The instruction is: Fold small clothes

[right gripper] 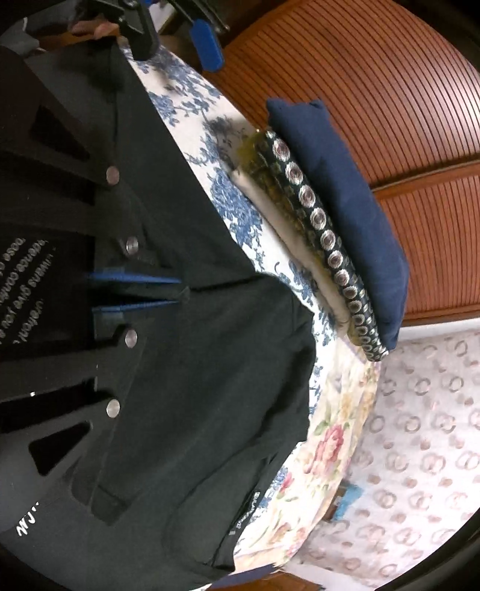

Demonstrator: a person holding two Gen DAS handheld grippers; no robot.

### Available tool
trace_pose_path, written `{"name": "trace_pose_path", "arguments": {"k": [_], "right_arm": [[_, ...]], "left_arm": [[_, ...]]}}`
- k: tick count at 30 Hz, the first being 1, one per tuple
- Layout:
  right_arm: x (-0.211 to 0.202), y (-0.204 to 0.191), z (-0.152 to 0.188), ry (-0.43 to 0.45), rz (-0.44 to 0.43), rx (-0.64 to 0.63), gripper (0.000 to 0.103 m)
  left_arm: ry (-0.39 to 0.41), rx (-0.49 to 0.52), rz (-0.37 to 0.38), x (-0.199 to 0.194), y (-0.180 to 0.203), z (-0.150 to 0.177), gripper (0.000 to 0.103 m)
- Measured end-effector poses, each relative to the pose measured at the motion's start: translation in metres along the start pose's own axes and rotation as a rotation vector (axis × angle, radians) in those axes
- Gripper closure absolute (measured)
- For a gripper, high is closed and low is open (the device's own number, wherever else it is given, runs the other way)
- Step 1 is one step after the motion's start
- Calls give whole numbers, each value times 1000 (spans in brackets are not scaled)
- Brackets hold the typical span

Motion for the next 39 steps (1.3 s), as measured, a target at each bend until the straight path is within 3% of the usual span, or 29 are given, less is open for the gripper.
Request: {"name": "trace_pose_path", "arguments": {"k": [9, 17, 25, 30, 32, 39], "right_arm": [[-57, -3, 15, 104, 17, 0, 98], [-79, -2, 38, 122, 8, 31, 98], [-89, -2, 82, 69, -2, 81, 98], [-95, 7, 87, 80, 28, 85, 78], [-99, 16, 84, 91, 52, 90, 61], [-84, 67, 56, 97, 165, 102, 57]], "left_arm": [[7, 2, 4, 2, 0, -3, 44], [5, 13, 4, 0, 3, -4, 44], [6, 18, 6, 2, 11, -6, 43], [1, 31, 7, 3, 17, -10, 43], [2, 36, 8, 4, 19, -11, 43], [-8, 58, 7, 19, 25, -29, 43]]}}
Point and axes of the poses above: each gripper's, at about its wrist camera, not at the fingertips, and x roughly the way its jaws point, y to its right, z to its underside, the point moved 9 cm from there along x, roughly the way its jaws point, and after that the axes turned 1 degree about x, right-handed, at the moved point
